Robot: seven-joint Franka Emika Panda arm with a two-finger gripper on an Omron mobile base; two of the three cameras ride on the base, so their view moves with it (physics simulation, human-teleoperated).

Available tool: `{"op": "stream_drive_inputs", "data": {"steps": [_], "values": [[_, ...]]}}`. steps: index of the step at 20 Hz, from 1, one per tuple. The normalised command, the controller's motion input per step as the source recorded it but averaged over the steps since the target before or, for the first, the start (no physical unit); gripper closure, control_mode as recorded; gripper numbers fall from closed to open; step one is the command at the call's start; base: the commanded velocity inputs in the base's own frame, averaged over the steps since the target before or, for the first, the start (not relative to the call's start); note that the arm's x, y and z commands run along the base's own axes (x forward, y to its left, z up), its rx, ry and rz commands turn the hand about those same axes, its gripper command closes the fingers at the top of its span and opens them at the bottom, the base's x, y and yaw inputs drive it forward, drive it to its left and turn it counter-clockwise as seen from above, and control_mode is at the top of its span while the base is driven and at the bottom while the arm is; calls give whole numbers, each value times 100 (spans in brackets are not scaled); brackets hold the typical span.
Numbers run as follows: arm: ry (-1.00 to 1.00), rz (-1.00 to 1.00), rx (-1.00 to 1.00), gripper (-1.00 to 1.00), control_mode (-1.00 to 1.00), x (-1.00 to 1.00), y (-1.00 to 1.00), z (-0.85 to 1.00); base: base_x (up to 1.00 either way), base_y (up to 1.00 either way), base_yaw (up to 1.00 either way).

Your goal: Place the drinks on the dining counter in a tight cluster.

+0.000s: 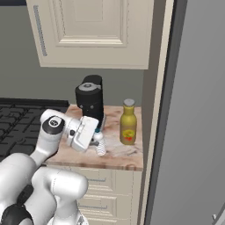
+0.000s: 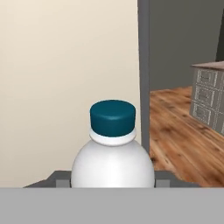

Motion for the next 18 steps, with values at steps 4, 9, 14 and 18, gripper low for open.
{"op": "stream_drive_inputs", "data": {"steps": [4, 9, 14, 18], "values": [[12, 5, 0, 100, -100, -9, 17, 3, 0, 0, 0], [5, 4, 0, 100, -100, -14, 16, 3, 0, 0, 0], [3, 1, 0, 100, -100, -8, 15, 1, 0, 0, 0], [0, 0, 0, 100, -100, 0, 0, 0, 0, 0, 0]]}}
